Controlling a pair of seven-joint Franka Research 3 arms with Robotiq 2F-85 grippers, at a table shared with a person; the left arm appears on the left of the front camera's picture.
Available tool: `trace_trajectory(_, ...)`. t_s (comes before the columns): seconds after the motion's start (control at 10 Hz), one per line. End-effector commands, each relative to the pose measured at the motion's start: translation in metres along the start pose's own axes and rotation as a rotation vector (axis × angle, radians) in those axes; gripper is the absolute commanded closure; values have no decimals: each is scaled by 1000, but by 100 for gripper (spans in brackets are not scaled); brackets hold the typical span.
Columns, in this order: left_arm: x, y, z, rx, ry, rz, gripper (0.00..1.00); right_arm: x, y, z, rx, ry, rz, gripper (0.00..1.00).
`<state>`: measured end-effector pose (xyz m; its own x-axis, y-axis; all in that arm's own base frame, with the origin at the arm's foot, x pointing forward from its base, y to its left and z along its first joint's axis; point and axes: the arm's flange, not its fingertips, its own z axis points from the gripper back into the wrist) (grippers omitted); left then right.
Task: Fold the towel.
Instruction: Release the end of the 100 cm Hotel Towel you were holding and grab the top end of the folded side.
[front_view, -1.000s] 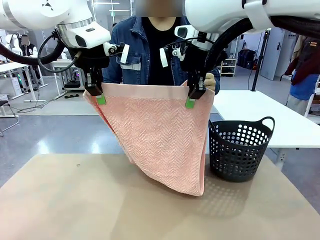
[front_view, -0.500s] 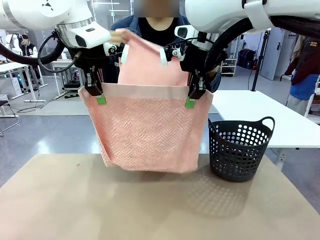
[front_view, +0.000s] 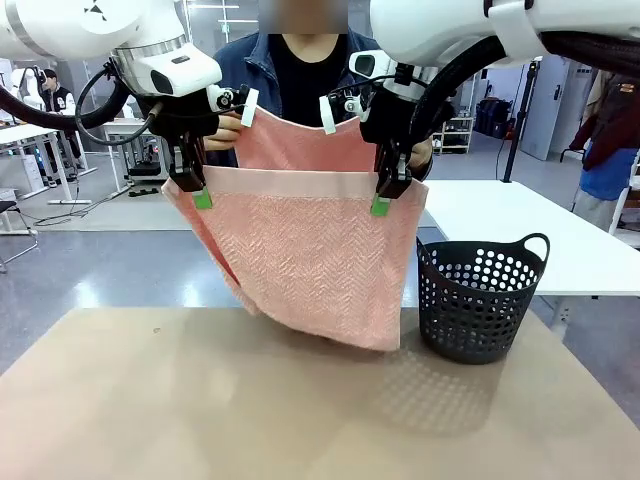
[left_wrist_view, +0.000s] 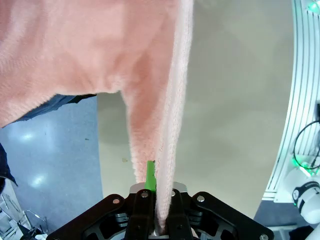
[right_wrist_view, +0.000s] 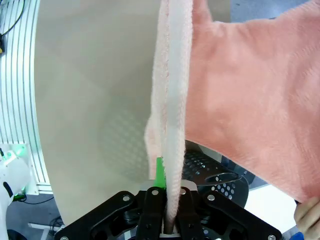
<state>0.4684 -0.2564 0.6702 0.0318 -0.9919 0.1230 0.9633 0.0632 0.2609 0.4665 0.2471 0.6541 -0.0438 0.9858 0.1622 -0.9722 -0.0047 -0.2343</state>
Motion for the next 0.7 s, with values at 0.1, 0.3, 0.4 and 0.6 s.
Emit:
trace_trajectory(0.1,-2,1,2,4,-1,1,100,0,-1,0,-3,5,3,100)
trace_trajectory(0.3,-2,1,2,4,-1,1,100,0,-1,0,-3,5,3,100)
trace_trajectory(0.4,-2,1,2,4,-1,1,100,0,-1,0,-3,5,3,100)
trace_trajectory(0.6,-2,1,2,4,-1,1,100,0,-1,0,-3,5,3,100)
